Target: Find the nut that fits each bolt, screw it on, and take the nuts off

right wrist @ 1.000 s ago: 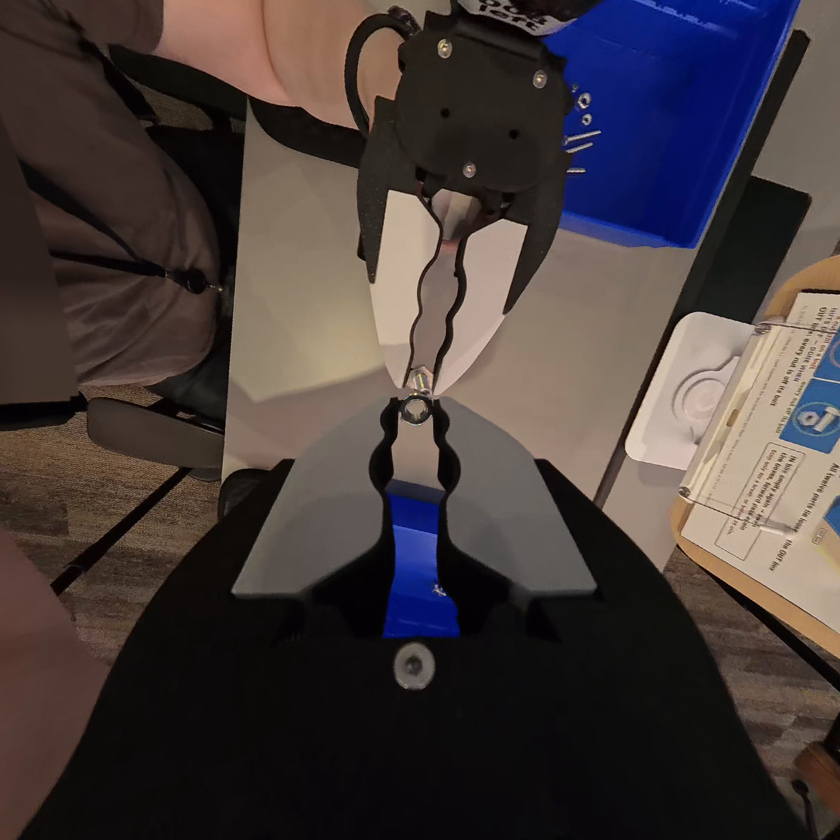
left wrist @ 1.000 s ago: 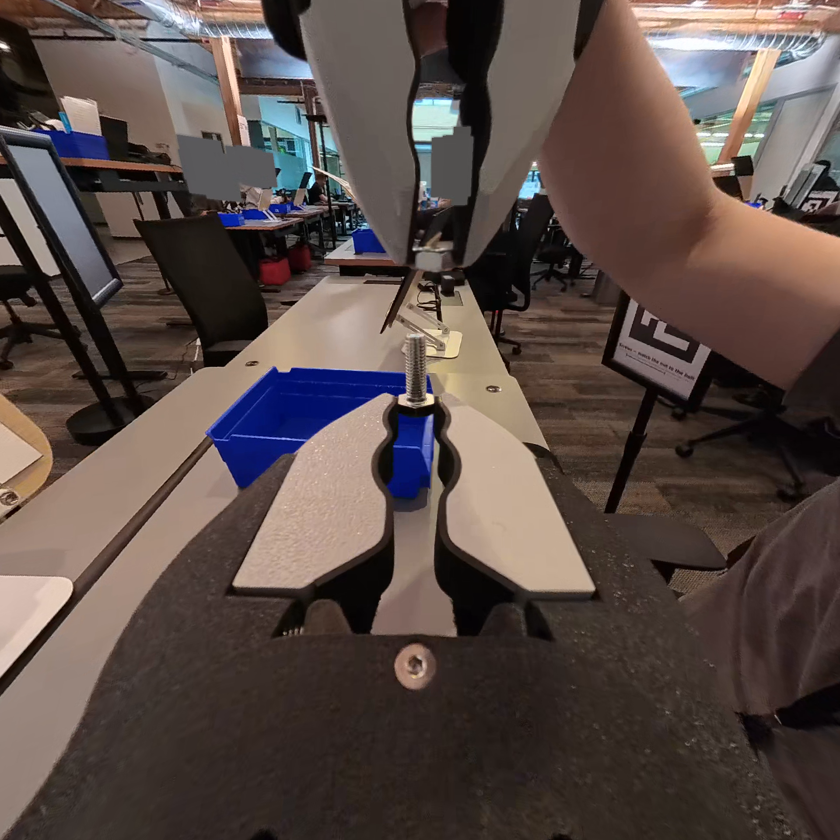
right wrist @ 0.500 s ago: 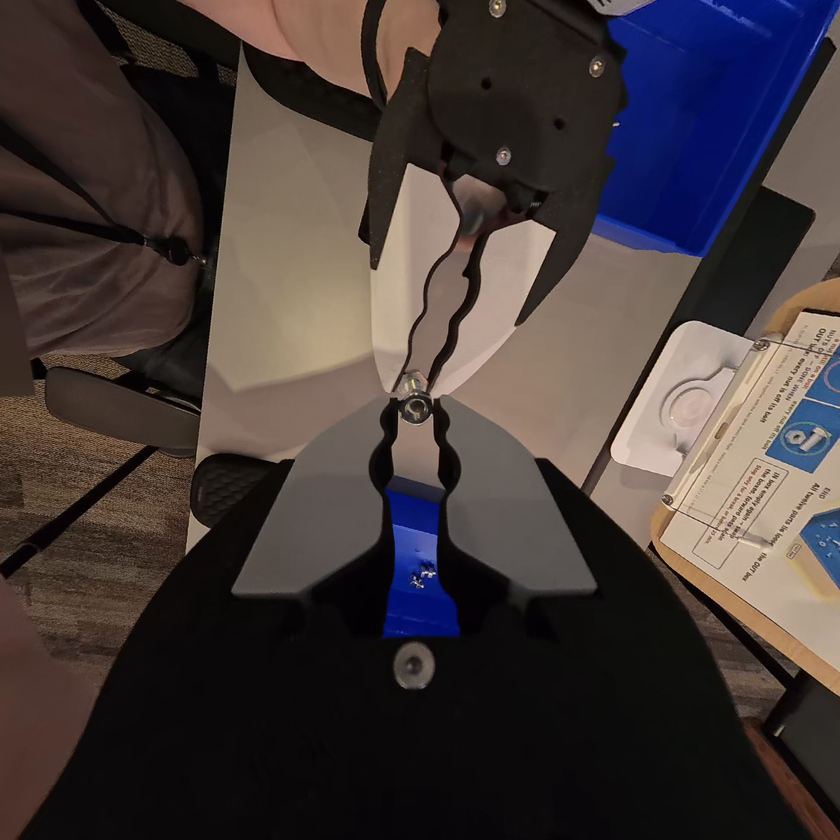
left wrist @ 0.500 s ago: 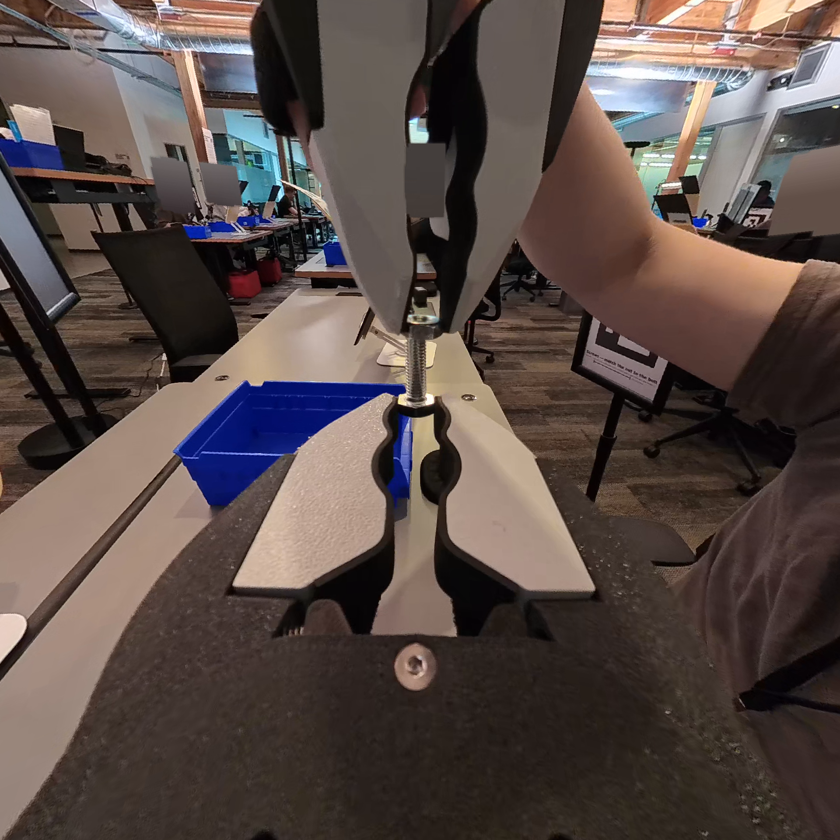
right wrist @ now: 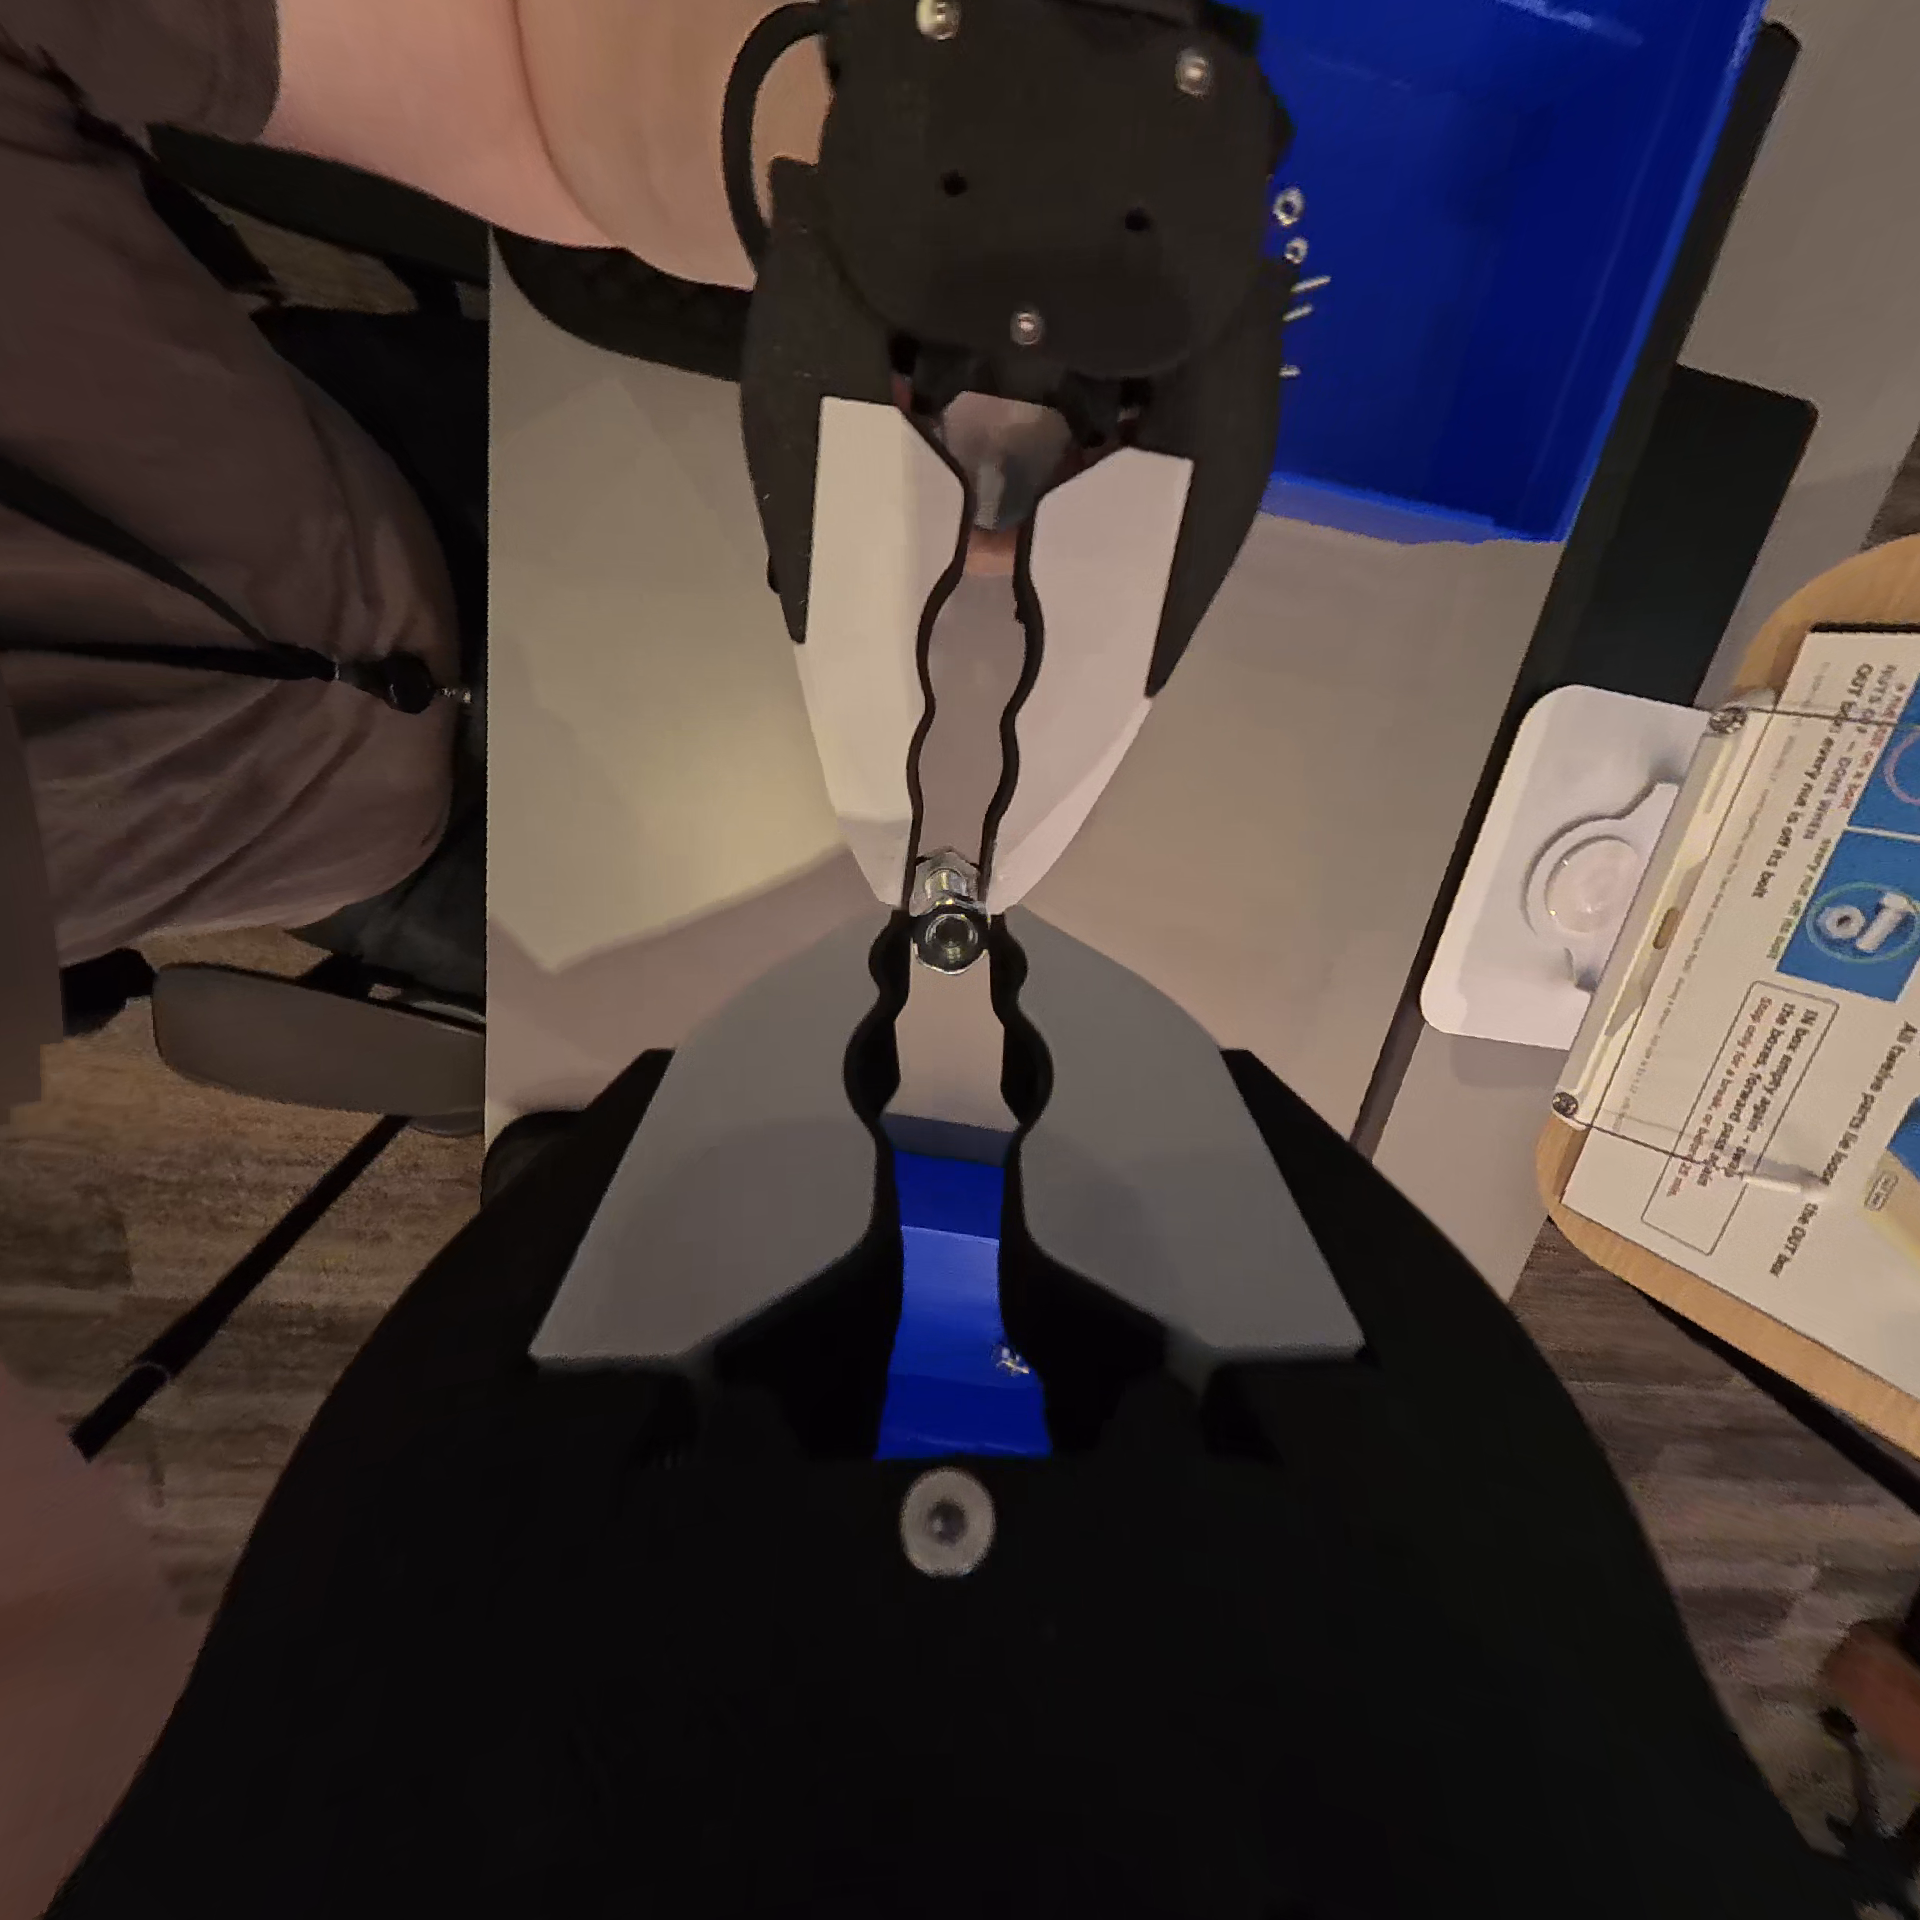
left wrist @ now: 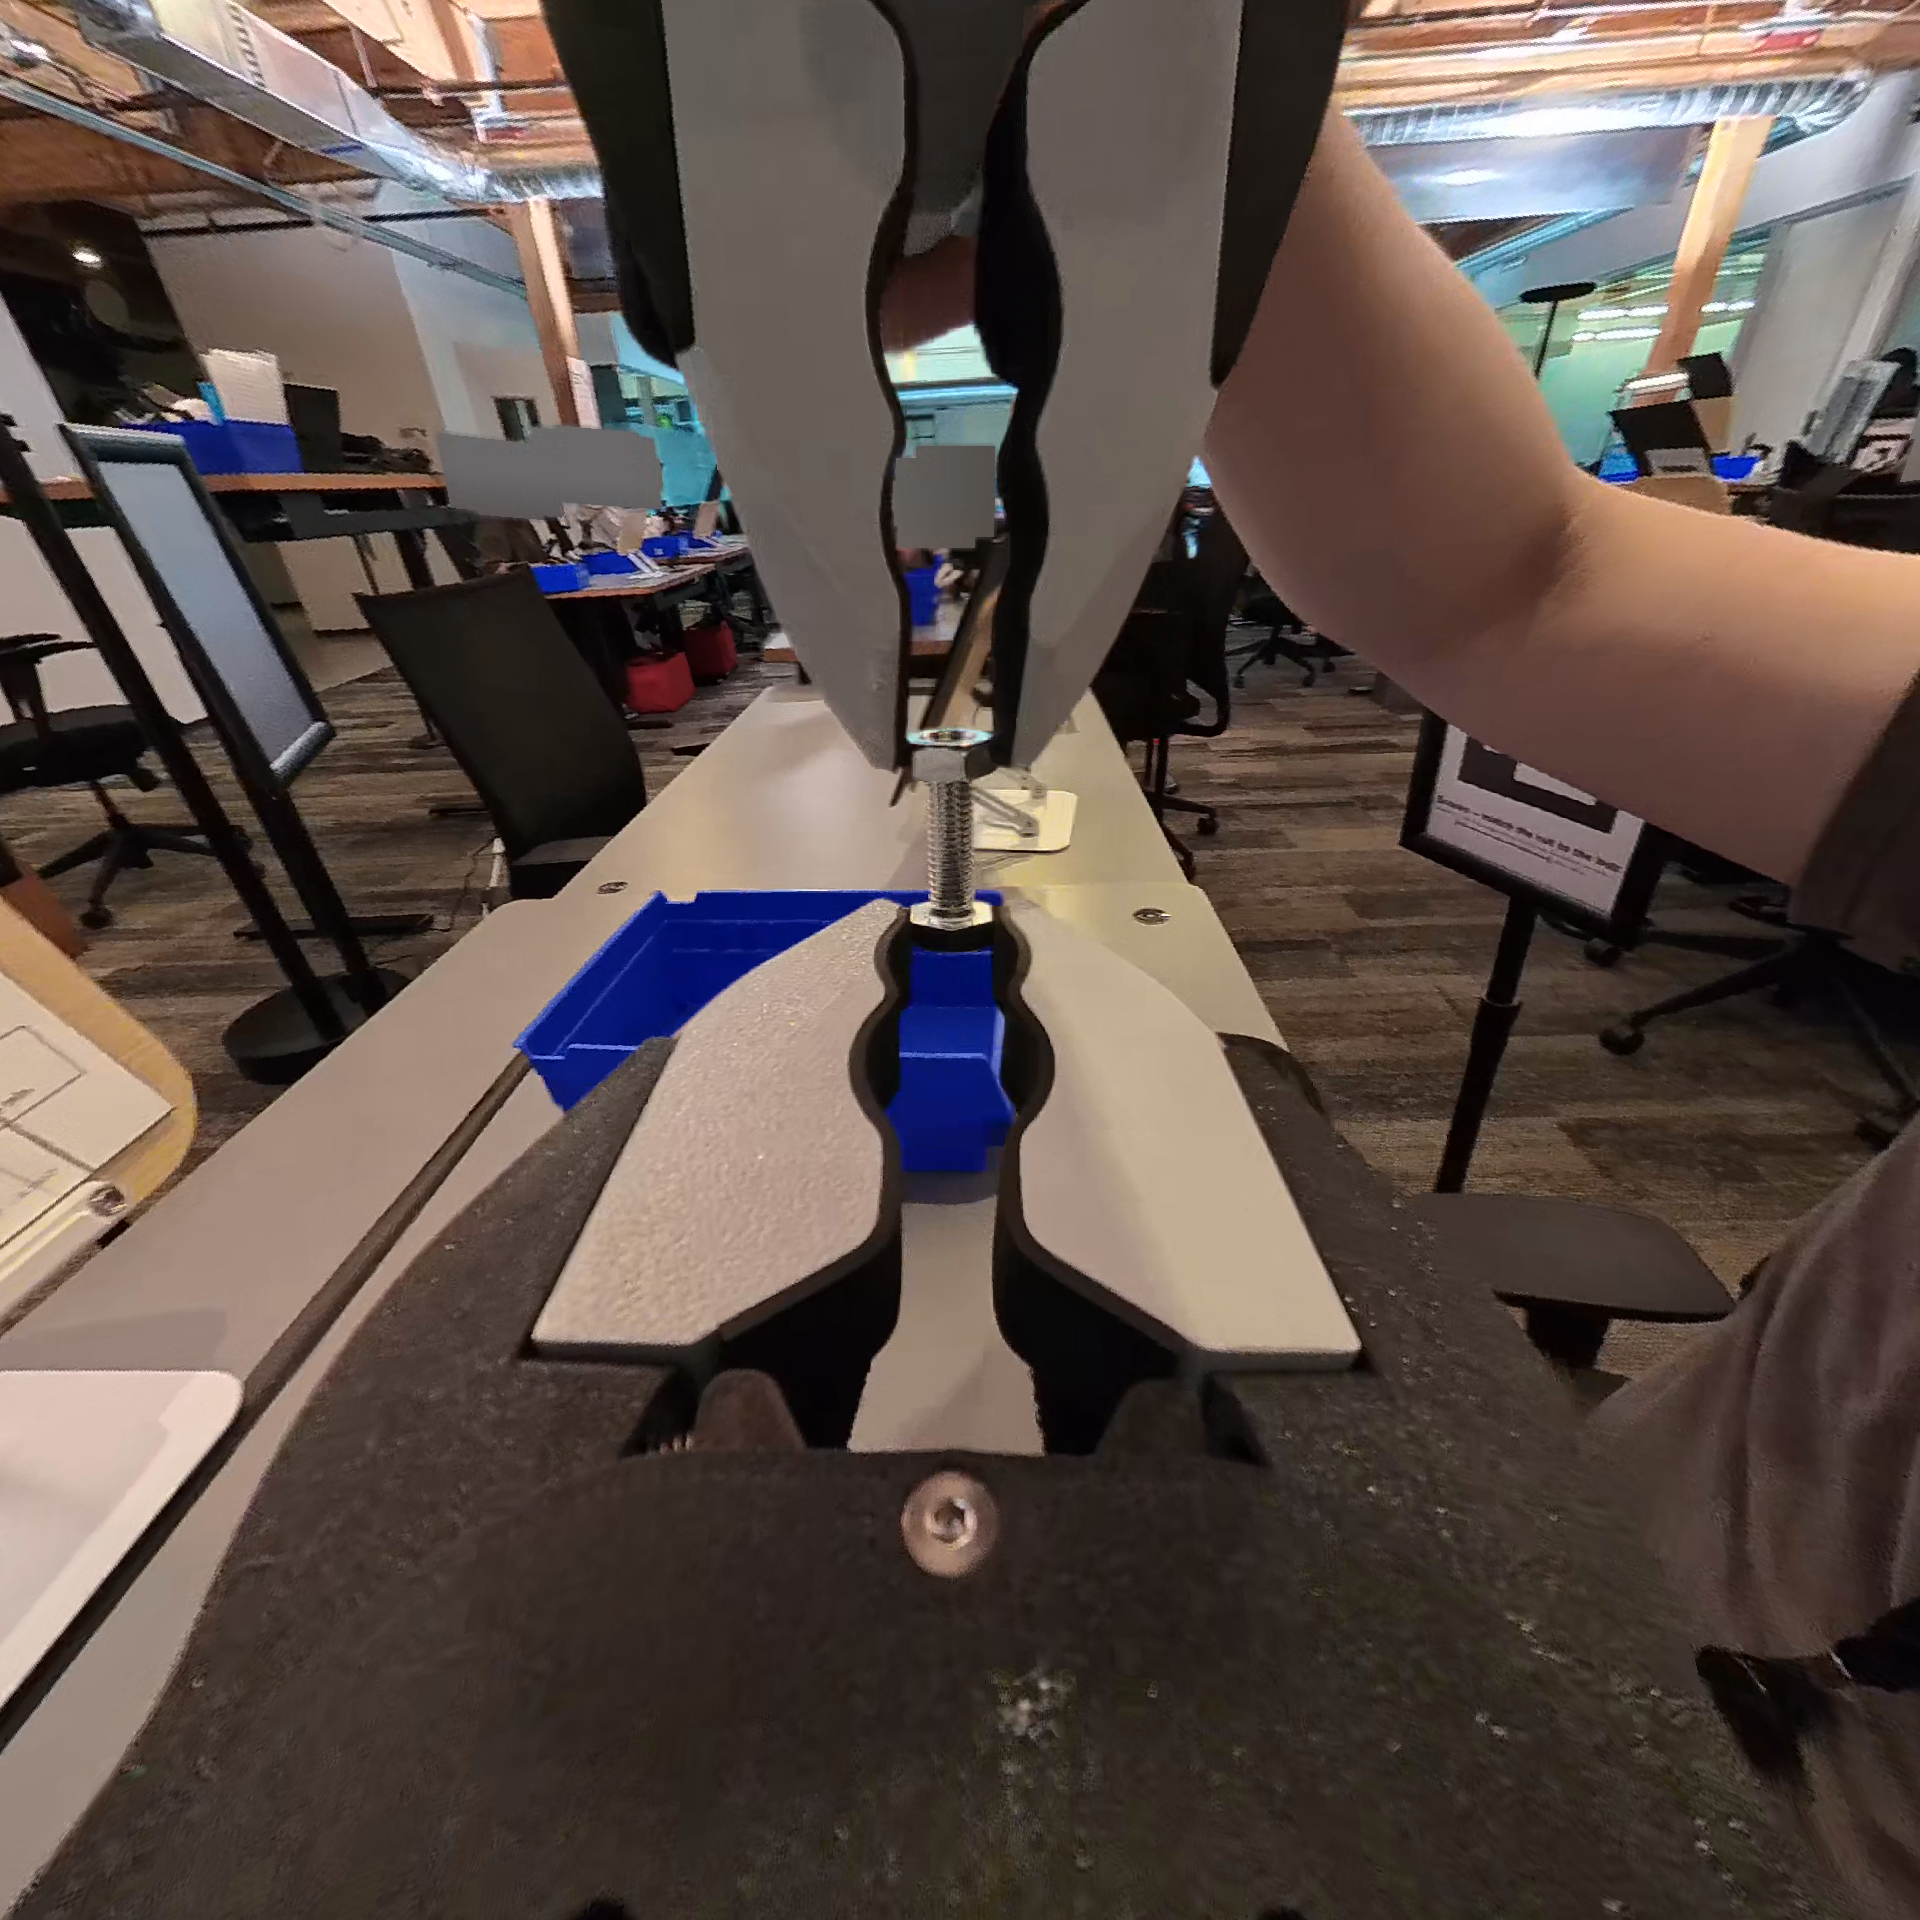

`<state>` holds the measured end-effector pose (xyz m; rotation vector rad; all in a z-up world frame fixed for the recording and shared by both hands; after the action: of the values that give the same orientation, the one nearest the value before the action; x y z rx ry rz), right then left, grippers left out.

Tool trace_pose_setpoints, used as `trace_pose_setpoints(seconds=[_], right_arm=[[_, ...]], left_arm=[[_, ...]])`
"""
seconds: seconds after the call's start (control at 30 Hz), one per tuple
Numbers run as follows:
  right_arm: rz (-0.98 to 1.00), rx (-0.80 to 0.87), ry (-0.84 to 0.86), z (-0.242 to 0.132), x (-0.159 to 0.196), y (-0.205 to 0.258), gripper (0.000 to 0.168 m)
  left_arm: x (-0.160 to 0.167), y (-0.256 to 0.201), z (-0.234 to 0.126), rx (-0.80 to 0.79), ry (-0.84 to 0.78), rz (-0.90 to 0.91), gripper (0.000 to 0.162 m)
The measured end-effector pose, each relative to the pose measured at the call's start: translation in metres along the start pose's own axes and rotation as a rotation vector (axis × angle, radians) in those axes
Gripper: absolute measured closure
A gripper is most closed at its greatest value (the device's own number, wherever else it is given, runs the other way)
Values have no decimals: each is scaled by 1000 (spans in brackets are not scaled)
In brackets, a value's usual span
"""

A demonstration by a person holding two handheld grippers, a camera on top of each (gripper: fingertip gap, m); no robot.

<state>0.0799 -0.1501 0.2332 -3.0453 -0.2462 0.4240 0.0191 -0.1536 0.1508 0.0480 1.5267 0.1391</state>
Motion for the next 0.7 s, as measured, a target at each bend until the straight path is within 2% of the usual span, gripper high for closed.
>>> trace_pose_setpoints(seconds=[0.7], right_arm=[[540,74,-106,2,-9,-24,153]], left_arm=[[-3,16,-11,-247,42,61,148]])
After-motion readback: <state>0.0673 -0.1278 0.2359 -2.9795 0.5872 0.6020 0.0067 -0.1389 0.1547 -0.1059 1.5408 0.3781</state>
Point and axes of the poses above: each gripper's, where its closed fingertips meet, z out along the fingers, x out of its underside, y = z × x across the jaws, the point moved 6 cm from there along -z, back along the fingers, and after that the axes turned 4 degrees about z, right-handed, at the moved point
